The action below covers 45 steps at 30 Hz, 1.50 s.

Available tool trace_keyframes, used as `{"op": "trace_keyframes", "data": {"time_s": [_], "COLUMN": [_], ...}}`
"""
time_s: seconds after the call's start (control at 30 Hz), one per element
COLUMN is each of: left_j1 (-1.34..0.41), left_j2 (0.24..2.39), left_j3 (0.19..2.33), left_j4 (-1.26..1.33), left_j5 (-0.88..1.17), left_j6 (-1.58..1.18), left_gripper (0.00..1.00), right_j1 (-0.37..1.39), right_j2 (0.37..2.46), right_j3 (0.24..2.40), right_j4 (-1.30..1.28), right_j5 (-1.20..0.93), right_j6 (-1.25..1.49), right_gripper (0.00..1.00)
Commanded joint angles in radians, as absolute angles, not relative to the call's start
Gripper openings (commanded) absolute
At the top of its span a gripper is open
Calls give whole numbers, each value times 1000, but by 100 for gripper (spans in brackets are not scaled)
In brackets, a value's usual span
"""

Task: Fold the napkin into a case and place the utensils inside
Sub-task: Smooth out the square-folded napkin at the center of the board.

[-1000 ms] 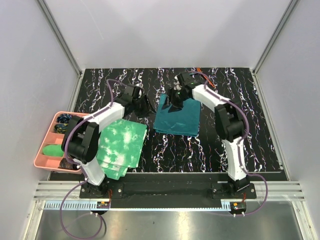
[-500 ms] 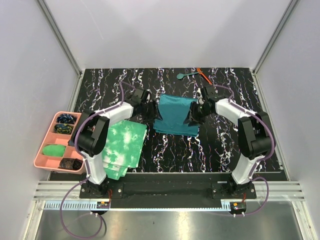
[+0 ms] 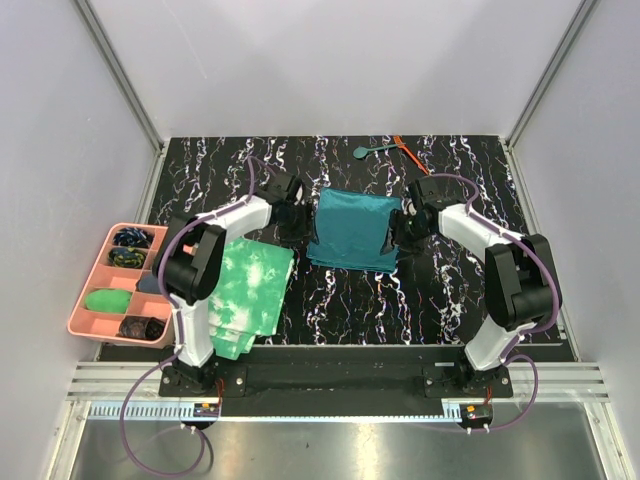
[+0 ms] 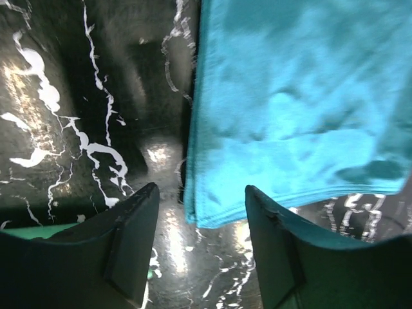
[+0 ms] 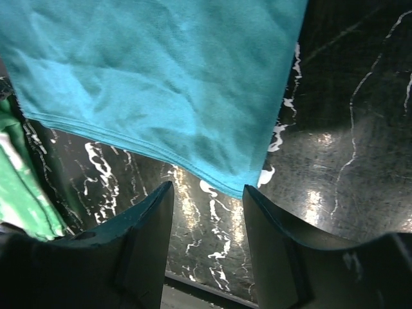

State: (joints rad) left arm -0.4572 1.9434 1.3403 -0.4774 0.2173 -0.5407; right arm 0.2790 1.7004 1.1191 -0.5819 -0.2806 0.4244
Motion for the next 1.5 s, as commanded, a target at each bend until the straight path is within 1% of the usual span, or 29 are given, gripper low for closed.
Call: {"op": "trace_keyframes", "data": {"time_s": [0.0, 0.1, 0.23, 0.3, 0.37, 0.47, 0.5, 0.63, 0.83, 0.9, 1.03, 1.1, 1.13, 1.17, 1.2, 1.37, 1.47], "left_j1": [-454, -454, -454, -456, -456, -454, -454, -454, -456, -454, -456, -457, -456, -456, -457, -468, -469], "left_j2": [1973, 1977, 1979, 1974, 1967, 1953, 1948, 1936, 1918, 1905, 1882, 1878, 1876, 1873, 1876, 1893, 1905], "left_j3": [1390, 1384, 1373, 1365, 1355, 1333, 1328, 1319, 1307, 1302, 1298, 1292, 1290, 1289, 1282, 1279, 1276], "left_j4": [-495, -497, -492, -488, -486, -477, -468, -459, -456, -453, -451, -446, -443, -439, -434, -419, -413], "left_j5": [242, 262, 288, 310, 316, 322, 331, 345, 356, 354, 370, 382, 387, 391, 400, 408, 408], "left_j6": [-509, -512, -518, -522, -522, -525, -532, -537, -540, -540, -546, -552, -554, -555, -561, -572, -575], "left_gripper": [57, 56, 52, 48, 45, 41, 37, 29, 20, 19, 18, 17, 17, 17, 17, 17, 17], "right_j1": [261, 253, 247, 249, 247, 247, 248, 248, 247, 247, 245, 245, 245, 245, 245, 244, 242], "right_j2": [1687, 1689, 1709, 1720, 1729, 1741, 1744, 1756, 1761, 1763, 1773, 1772, 1769, 1766, 1766, 1779, 1784], "right_j3": [1109, 1091, 1097, 1098, 1100, 1097, 1094, 1089, 1088, 1088, 1086, 1081, 1080, 1078, 1075, 1072, 1068], "right_j4": [-598, -591, -580, -572, -566, -563, -560, -557, -554, -555, -554, -554, -552, -554, -554, -551, -548], "right_j5": [-241, -244, -264, -268, -293, -301, -301, -299, -288, -285, -301, -304, -304, -301, -299, -310, -313], "right_j6": [391, 388, 388, 391, 394, 397, 396, 394, 397, 396, 396, 400, 399, 399, 399, 396, 396], "right_gripper": [56, 56, 55, 54, 52, 50, 50, 49, 44, 44, 38, 38, 38, 42, 43, 42, 34]}}
